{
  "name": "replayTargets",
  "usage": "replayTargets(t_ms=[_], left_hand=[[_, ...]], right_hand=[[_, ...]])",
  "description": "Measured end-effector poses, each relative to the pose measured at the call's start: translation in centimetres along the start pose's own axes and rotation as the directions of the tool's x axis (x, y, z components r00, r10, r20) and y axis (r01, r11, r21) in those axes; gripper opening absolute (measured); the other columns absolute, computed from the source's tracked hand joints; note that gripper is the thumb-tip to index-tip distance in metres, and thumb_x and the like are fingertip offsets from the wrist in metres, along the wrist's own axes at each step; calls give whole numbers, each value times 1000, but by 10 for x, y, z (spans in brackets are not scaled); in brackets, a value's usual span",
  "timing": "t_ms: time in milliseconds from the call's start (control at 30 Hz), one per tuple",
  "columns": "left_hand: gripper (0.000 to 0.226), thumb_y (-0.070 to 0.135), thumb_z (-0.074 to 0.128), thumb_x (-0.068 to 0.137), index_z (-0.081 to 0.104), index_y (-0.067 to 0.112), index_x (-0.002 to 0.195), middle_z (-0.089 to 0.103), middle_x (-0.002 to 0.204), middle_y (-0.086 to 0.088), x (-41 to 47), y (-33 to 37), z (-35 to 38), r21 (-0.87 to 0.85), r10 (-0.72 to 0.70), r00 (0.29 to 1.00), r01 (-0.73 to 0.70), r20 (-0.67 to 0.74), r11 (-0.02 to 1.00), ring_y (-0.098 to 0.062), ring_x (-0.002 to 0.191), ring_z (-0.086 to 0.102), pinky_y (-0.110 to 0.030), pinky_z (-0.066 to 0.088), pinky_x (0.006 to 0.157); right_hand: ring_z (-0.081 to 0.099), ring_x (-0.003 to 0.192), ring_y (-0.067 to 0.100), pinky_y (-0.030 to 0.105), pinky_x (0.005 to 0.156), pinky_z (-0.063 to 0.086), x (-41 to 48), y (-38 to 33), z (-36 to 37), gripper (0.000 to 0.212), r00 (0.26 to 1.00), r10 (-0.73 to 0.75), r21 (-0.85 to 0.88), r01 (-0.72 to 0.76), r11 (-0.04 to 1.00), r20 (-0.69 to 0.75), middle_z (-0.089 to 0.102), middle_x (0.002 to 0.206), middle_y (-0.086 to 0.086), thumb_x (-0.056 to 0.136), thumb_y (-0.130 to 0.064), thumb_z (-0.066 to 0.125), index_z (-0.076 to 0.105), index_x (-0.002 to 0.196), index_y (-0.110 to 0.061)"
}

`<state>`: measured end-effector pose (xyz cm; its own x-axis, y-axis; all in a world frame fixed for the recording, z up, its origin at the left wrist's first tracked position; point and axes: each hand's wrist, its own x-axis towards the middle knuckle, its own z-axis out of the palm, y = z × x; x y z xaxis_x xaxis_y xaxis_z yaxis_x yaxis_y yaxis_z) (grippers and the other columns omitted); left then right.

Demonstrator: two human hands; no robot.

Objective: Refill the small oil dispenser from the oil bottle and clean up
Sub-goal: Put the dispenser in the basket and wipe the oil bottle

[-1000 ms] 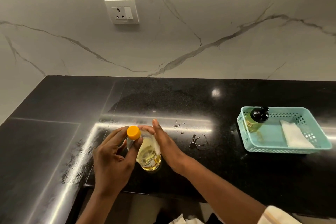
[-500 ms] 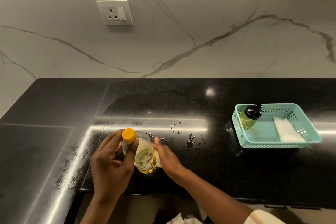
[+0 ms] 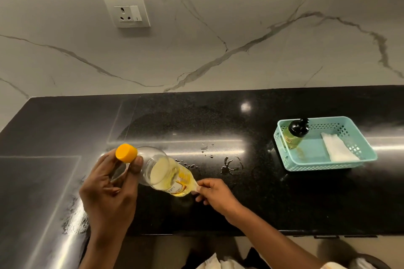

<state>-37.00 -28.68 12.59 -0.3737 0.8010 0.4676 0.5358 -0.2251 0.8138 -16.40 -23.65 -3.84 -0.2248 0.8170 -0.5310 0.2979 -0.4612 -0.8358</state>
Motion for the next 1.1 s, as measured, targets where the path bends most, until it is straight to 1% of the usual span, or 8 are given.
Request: replayTargets(t_ms=[167, 333, 500, 600, 700, 867, 1000, 1100], left_hand=[[27, 10, 78, 94, 71, 18, 118, 72, 110, 4, 14, -1, 6, 15, 73, 997, -74, 39, 997, 15, 103, 68, -1, 51, 84], [31, 14, 78, 92, 72, 14, 123, 72, 116, 8, 19, 0, 25, -38, 95, 984, -90, 149, 995, 13, 111, 69, -3, 54, 87], [33, 14, 79, 89, 73, 16, 121, 71, 119, 16, 14, 11, 48, -131, 126, 953, -92, 277, 987, 6, 111, 71, -9, 58, 90], [38, 9, 81, 86, 73, 14, 122, 70, 121, 14, 11, 25, 67, -164, 213, 902, -161, 375, 973, 7, 112, 70, -7, 57, 89], [38, 14, 80, 85, 74, 17, 122, 73, 122, 10, 14, 45, 86, -254, 263, 864, -164, 430, 953, -2, 113, 73, -15, 61, 90], [27, 25, 82, 95, 77, 18, 120, 76, 121, 4, 24, 95, 139, -463, 393, 758, -136, 520, 876, -22, 112, 76, -42, 67, 92], [30, 31, 82, 95, 80, 11, 118, 75, 120, 8, 25, 153, 197, -454, 579, 635, -373, 512, 809, 0, 108, 73, -15, 59, 88], [34, 29, 81, 93, 79, 11, 122, 76, 121, 4, 25, 189, 245, -528, 564, 611, -265, 556, 807, -7, 109, 76, -24, 63, 89]], right_hand=[[67, 99, 2, 26, 88, 57, -13, 19, -37, 21, 966, -185, -438, 90, 894, -179, 76, 106, -14, 96, -24, 70, 81, 110, -33], [52, 135, 5, 35, 119, 36, -23, 25, -58, 38, 948, -289, -694, 121, 710, -130, 65, 138, -19, 90, -36, 73, 73, 128, -33], [45, 144, 0, 23, 120, 36, -49, -4, -64, 72, 914, -387, -558, 260, 788, -122, 52, 156, -19, 86, -51, 79, 53, 151, -37], [53, 135, -2, 29, 112, 49, -64, -26, -65, 84, 866, -476, -459, 366, 810, -150, 56, 150, -20, 81, -54, 84, 44, 155, -40], [58, 129, 3, 35, 107, 54, -78, -43, -78, 93, 828, -518, -421, 400, 814, -214, 60, 145, -17, 77, -58, 86, 40, 155, -40], [66, 112, 3, 32, 93, 60, -110, -48, -139, 81, 754, -554, -417, 403, 815, -354, 68, 125, -17, 72, -61, 89, 54, 140, -36], [62, 107, -10, 6, 84, 51, -136, -50, -206, 75, 686, -556, -447, 358, 820, -470, 65, 108, -27, 70, -55, 93, 57, 132, -36], [63, 106, -6, 4, 84, 47, -146, -48, -261, 74, 654, -538, -451, 318, 834, -532, 65, 108, -28, 68, -56, 94, 57, 130, -38]])
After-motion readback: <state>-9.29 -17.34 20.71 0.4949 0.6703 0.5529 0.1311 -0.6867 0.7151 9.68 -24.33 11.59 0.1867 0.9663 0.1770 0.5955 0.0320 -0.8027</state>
